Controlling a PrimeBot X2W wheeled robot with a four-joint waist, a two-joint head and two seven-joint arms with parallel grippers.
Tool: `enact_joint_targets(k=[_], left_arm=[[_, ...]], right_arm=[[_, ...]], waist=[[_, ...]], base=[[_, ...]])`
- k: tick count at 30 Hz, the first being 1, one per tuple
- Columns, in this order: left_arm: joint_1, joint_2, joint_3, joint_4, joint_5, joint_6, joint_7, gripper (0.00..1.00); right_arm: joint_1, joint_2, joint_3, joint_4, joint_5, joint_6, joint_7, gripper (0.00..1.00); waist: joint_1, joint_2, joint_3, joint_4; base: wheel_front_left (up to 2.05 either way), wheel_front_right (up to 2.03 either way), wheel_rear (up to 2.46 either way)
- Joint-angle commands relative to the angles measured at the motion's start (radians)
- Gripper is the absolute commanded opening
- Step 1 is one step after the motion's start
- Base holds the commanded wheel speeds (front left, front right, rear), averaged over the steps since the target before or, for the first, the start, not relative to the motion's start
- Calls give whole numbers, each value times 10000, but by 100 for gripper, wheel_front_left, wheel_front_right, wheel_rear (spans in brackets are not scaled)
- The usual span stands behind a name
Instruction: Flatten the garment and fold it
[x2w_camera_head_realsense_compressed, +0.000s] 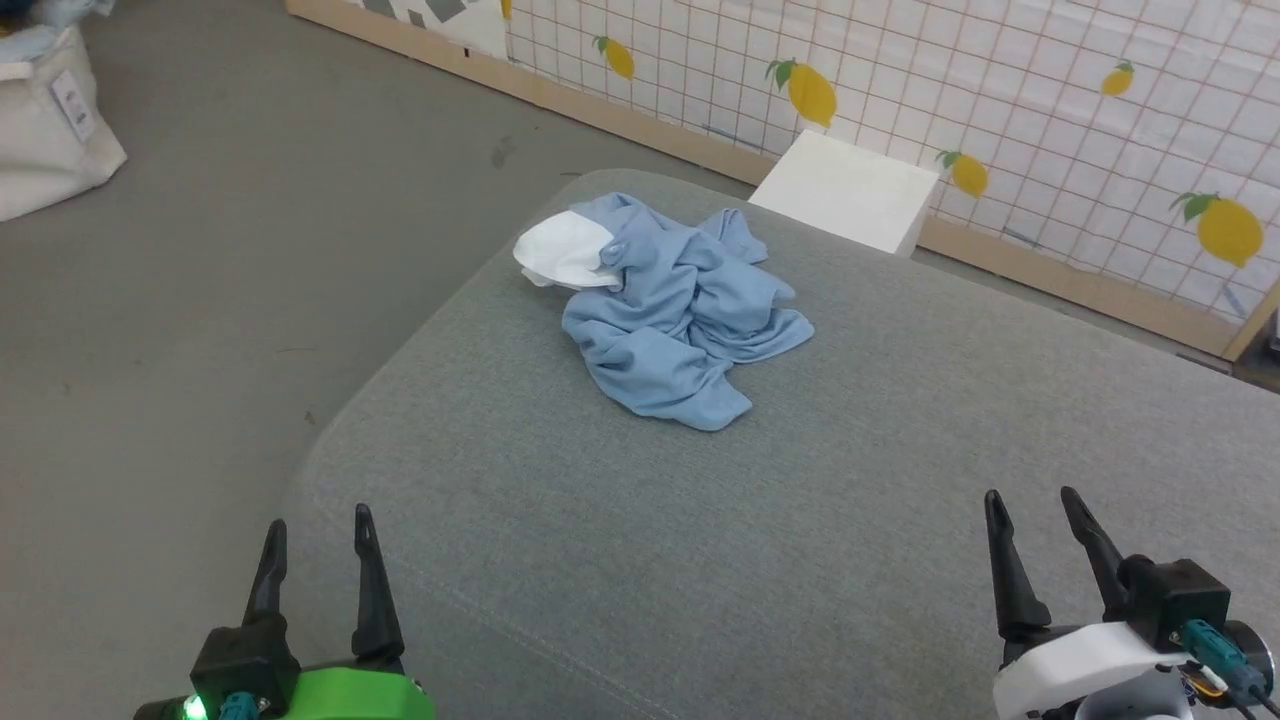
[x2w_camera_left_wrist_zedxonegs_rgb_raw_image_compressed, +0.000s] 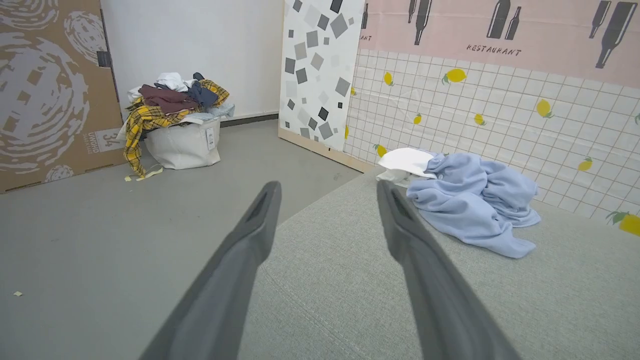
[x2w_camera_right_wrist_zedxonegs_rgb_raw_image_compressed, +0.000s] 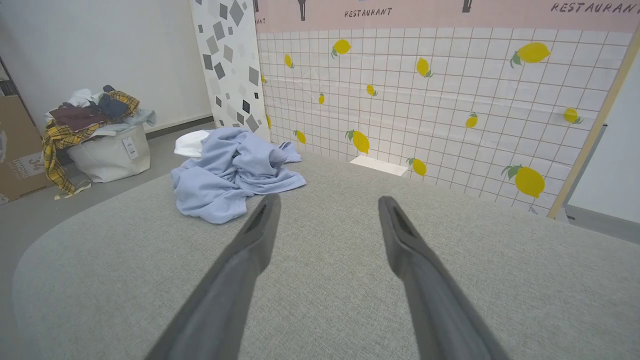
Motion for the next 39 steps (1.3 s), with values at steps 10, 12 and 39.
enact_joint_targets(k=[10,12,39], left_arm=[[245,-47,-87,-112,-116,184,-197,100],[241,-47,-95,-119,-115,193,-197,100],[-5791,847,-862,146,-407,-713,3005,100]], right_arm=[[173,17,-82,117,49,-15,-171,100],[188,17,-99,95,47,-15,-157,100],[200,17,-530,-1495,-670,-15,500,100]], waist=[[0,0,-11,130],[0,0,-8,115],[0,0,1974,-645]], base=[[0,0,0],[0,0,0],[0,0,0]])
